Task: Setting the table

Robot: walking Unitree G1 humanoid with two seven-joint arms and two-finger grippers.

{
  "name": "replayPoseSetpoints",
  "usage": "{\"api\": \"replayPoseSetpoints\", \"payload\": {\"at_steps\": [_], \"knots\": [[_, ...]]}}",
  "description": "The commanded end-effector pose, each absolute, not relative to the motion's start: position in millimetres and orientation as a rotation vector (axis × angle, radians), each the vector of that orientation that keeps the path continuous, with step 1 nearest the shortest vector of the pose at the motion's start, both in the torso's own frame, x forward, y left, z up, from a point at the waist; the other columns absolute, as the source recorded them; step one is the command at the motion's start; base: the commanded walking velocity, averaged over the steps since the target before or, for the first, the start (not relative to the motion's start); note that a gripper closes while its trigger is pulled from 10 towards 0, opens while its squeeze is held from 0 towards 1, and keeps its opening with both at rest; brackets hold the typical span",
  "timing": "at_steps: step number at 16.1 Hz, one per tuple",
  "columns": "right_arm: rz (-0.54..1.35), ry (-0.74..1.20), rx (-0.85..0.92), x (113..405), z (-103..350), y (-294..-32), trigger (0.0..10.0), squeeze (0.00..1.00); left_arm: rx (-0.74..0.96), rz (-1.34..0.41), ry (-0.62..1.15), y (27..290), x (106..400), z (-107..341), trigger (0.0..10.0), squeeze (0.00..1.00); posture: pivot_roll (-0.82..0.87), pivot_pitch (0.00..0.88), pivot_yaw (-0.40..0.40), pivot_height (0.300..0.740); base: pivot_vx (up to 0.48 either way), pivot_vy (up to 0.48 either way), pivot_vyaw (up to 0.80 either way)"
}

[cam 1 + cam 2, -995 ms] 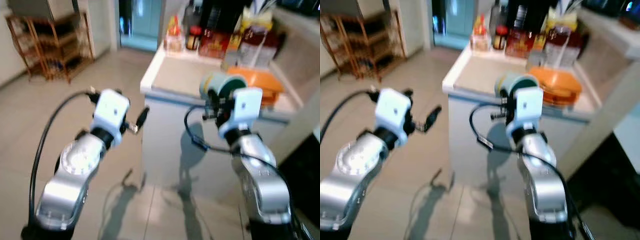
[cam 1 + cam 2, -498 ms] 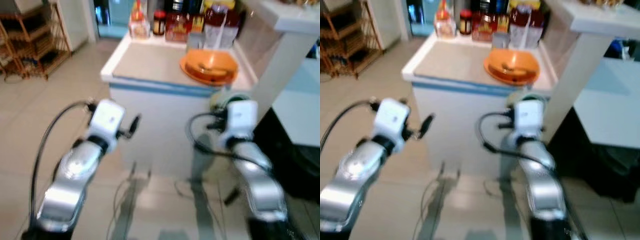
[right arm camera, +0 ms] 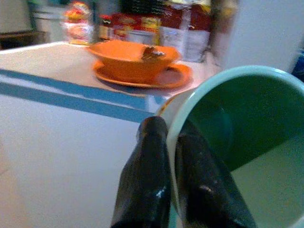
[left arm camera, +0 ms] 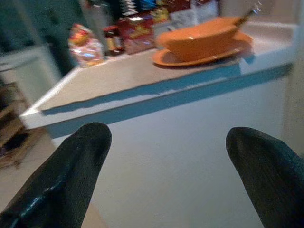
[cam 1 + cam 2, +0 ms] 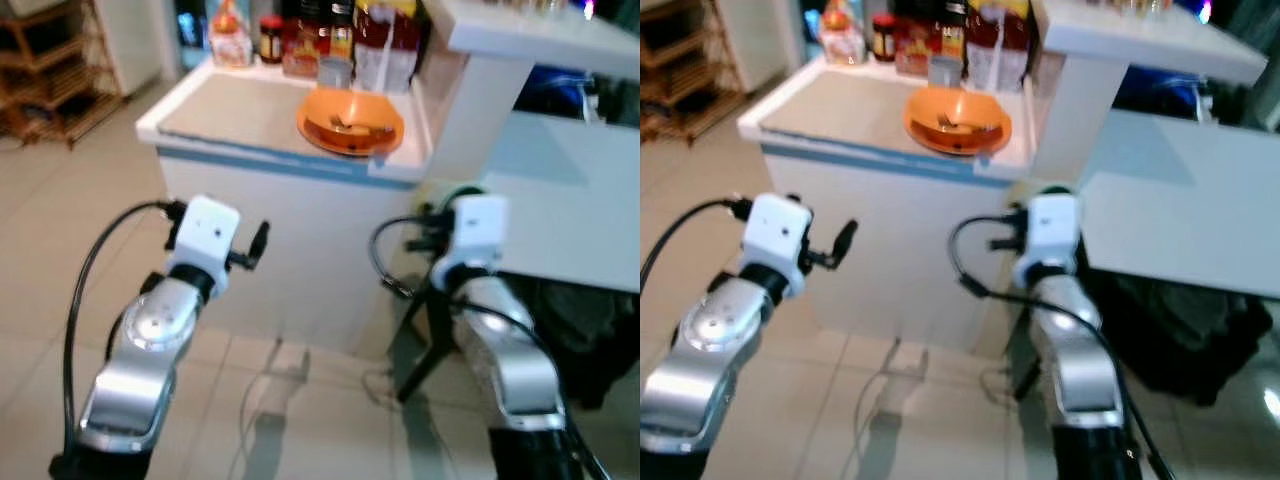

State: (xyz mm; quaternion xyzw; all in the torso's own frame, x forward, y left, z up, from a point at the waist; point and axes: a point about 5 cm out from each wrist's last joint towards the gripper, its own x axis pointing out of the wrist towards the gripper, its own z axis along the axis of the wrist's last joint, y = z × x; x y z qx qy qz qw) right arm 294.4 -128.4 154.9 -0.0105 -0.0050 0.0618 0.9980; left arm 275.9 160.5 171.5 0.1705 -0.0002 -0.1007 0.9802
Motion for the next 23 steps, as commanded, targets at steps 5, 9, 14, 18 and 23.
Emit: {"api": "replayPoseSetpoints", "payload": {"at_steps": [5, 9, 14, 18, 23], "knots": [[0.079, -0.029, -0.043, 299.7, 161.5, -144.8, 10.0, 0.00, 0.368, -0.212, -0.031, 155.0, 278.3, 177.9, 10.0, 0.00, 0.00, 0.000, -0.044, 0.740, 0.000, -0.480, 0.80], [0.083, -0.045, -0.049, 300.8, 165.6, -145.3, 10.0, 0.00, 0.373, -0.214, -0.036, 153.4, 279.0, 178.4, 10.0, 0.00, -0.01, 0.000, -0.047, 0.740, 0.000, -0.480, 0.60], [0.051, -0.041, -0.051, 303.0, 166.5, -149.2, 10.0, 0.00, 0.375, -0.212, -0.039, 152.8, 279.8, 178.8, 10.0, 0.00, -0.01, 0.000, -0.051, 0.740, 0.000, -0.480, 0.00], [0.033, -0.045, -0.049, 304.5, 168.4, -153.7, 10.0, 0.00, 0.375, -0.215, -0.039, 151.2, 280.6, 178.5, 10.0, 0.00, -0.01, 0.000, -0.054, 0.740, 0.000, -0.480, 0.00], [0.065, -0.040, -0.064, 306.8, 167.7, -152.8, 10.0, 0.00, 0.380, -0.209, -0.046, 153.1, 281.7, 179.3, 10.0, 0.00, -0.01, 0.000, -0.061, 0.740, 0.000, -0.480, 0.00]]}}
